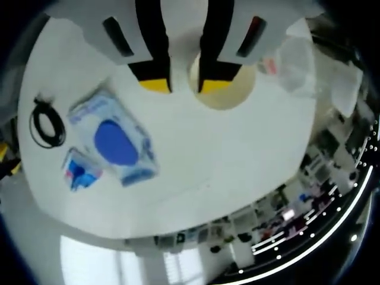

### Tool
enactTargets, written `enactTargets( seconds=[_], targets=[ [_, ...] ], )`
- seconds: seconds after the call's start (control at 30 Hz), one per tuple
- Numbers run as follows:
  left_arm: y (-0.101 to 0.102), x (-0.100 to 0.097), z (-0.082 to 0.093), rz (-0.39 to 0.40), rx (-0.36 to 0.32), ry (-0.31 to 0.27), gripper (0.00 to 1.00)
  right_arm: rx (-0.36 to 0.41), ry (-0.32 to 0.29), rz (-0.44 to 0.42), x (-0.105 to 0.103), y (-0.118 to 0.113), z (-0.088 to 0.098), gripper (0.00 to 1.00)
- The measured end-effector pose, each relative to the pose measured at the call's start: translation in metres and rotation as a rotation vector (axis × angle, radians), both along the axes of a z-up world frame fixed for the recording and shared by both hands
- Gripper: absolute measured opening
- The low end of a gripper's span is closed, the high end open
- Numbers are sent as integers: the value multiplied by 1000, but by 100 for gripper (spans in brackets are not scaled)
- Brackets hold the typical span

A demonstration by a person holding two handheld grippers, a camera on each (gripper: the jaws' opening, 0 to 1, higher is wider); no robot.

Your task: Arrange the tabletop items into an orderly group along one side of the table until the central work area is clear of visible clutter.

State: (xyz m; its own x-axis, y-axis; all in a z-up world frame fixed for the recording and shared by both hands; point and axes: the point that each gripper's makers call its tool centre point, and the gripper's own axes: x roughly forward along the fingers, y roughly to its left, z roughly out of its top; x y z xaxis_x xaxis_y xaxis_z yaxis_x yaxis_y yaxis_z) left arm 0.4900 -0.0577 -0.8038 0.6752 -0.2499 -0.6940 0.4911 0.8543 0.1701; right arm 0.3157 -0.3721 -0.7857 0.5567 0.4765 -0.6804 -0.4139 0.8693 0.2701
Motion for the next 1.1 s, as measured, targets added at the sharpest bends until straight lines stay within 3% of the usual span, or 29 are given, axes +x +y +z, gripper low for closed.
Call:
enactTargets(
  seconds=[0.17, 0.37, 0.63, 1.1],
  targets=[
    [4, -3, 6, -1, -8, -12, 23, 0, -2, 3, 1, 1, 0, 43],
    [5, -8, 26, 16, -80, -47, 29, 7, -10, 10, 4, 5, 3, 44],
    [9, -34, 51, 34, -163, -102, 35, 12, -25, 50, 15, 18, 6, 44],
    [17, -76, 68, 99, -216, -127, 41, 7, -52, 150, 38, 47, 15, 44]
  ],
)
